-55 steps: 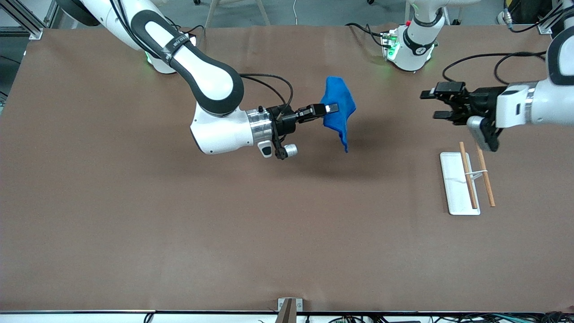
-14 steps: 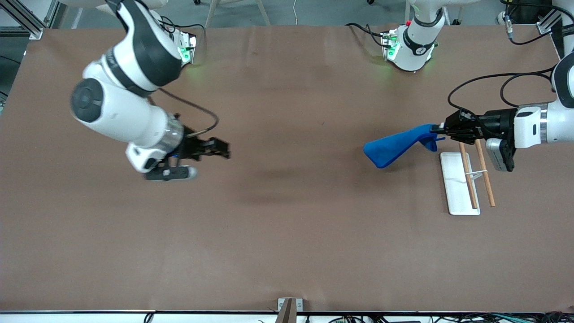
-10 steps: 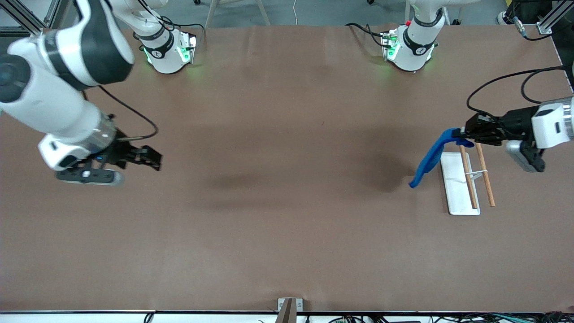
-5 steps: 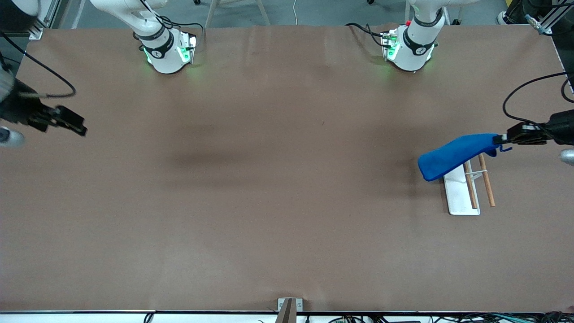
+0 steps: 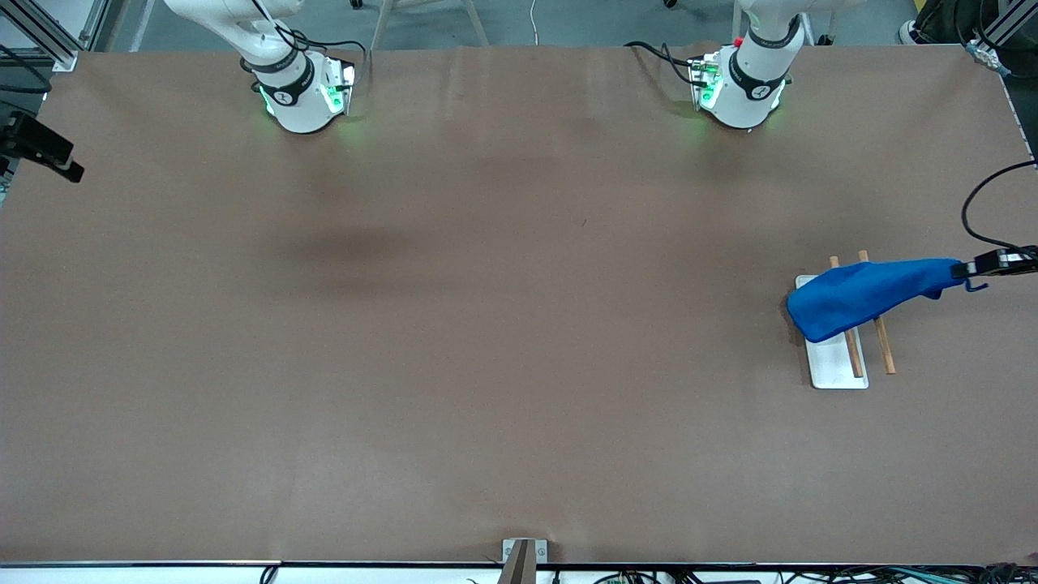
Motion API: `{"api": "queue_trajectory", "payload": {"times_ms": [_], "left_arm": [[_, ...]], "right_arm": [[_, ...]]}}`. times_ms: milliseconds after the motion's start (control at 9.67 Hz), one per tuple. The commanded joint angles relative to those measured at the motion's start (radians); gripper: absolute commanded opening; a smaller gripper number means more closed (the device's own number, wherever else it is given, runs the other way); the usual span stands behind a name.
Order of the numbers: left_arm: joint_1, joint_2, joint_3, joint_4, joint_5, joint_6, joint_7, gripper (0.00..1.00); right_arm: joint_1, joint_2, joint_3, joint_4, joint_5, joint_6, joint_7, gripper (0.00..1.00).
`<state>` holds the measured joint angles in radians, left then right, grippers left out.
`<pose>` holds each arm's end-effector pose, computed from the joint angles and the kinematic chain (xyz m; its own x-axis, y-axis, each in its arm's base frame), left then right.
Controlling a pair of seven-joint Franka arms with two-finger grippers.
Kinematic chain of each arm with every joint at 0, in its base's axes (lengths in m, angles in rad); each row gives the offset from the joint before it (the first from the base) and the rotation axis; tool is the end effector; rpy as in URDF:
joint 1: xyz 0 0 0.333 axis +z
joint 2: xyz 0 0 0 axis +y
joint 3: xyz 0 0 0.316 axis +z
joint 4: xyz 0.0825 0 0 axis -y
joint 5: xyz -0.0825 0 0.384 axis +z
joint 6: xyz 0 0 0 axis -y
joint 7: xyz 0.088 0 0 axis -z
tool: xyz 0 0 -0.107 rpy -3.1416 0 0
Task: Right arm passes towel to left arm to hang
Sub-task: 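Lower the towel over the wooden dowels with the left gripper, then open the left gripper to release the towel on the dowels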
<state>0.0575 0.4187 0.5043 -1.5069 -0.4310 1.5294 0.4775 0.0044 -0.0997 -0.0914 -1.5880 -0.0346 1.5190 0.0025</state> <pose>0.5799 0.2592 0.4277 0.9746 0.1002 -0.2003 0.1654 -0.9249 0.3423 0.5154 -0.0516 0.6651 0.9954 -0.0909 0.0304 -0.0917 -0.9955 0.0253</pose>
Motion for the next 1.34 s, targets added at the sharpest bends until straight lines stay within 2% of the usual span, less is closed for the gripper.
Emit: {"api": "queue_trajectory", "payload": {"times_ms": [0,517,621,724,828,1034,1241], "left_arm": [[-0.001,0.116,0.062,0.057,0.005,0.040,0.004,0.00],[-0.007,0.199,0.059,0.057,-0.035,0.196,-0.033,0.02],[-0.010,0.204,0.059,0.057,-0.046,0.198,-0.036,0.10],[-0.014,0.210,0.059,0.057,-0.048,0.207,-0.034,0.53],[-0.019,0.201,0.059,0.057,-0.049,0.240,-0.014,1.00],[-0.037,0.178,0.037,0.066,-0.063,0.279,-0.019,1.00],[-0.056,0.105,-0.024,0.059,-0.052,0.366,-0.011,1.00]], "right_arm": [[-0.039,-0.089,0.015,-0.165,-0.033,0.125,-0.029,1.00],[-0.046,-0.084,0.018,-0.147,-0.014,0.124,-0.027,1.00],[-0.046,-0.084,0.018,-0.147,-0.014,0.124,-0.026,1.00],[-0.046,-0.084,0.018,-0.147,-0.014,0.124,-0.026,1.00],[-0.046,-0.084,0.018,-0.147,-0.014,0.124,-0.026,1.00],[-0.044,-0.084,0.018,-0.147,-0.014,0.124,-0.027,1.00],[-0.041,-0.084,0.018,-0.147,-0.014,0.125,-0.026,1.00]]}}
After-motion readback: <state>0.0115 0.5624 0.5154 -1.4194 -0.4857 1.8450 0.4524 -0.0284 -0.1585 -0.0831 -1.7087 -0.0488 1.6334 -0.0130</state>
